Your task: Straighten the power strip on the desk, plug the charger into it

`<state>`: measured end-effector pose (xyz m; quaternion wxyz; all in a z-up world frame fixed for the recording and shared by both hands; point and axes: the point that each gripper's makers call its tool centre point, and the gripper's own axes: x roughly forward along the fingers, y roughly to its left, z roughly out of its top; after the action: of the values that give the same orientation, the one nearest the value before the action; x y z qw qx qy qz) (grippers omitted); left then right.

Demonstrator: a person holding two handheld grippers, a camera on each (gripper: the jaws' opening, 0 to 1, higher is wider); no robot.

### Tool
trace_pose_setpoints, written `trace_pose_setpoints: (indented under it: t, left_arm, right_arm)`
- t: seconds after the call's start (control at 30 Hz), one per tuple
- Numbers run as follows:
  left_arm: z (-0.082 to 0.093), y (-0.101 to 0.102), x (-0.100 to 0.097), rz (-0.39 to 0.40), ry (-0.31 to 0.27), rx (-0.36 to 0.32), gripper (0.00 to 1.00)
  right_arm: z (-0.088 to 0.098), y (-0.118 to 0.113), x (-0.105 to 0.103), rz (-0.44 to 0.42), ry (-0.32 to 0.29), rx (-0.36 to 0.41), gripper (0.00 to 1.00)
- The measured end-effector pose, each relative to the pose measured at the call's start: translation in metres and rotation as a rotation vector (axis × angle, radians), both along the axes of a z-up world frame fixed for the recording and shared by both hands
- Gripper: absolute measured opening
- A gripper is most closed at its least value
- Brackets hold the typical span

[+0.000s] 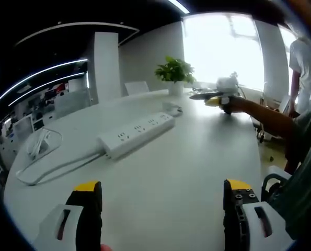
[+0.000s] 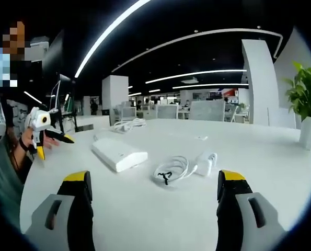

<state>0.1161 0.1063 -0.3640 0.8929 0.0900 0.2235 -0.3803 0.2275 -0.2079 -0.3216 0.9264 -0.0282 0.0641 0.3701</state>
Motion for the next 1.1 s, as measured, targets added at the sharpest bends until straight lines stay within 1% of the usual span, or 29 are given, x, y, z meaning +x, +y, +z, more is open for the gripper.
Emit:
trace_pose_setpoints:
  t: [0.27, 0.9, 1.1]
  left_arm:
    - [0.001, -0.002, -0.001, -0.003, -0.001, 0.0, 1.0]
    - [0.002, 0.005, 0.003, -0.001, -0.004, -0.005, 1.0]
    - [0.002, 0.005, 0.005, 0.0, -0.004, -0.006, 1.0]
  right_arm:
    - [-0.001, -0.001, 0.009, -0.032, 0.003, -0.002, 1.0]
    - [-0.001, -0.001, 0.034, -0.102, 0.017, -0.003, 0.99]
    - [-0.003, 0.001, 0.041, -0.11, 0.023, -0.005, 0.99]
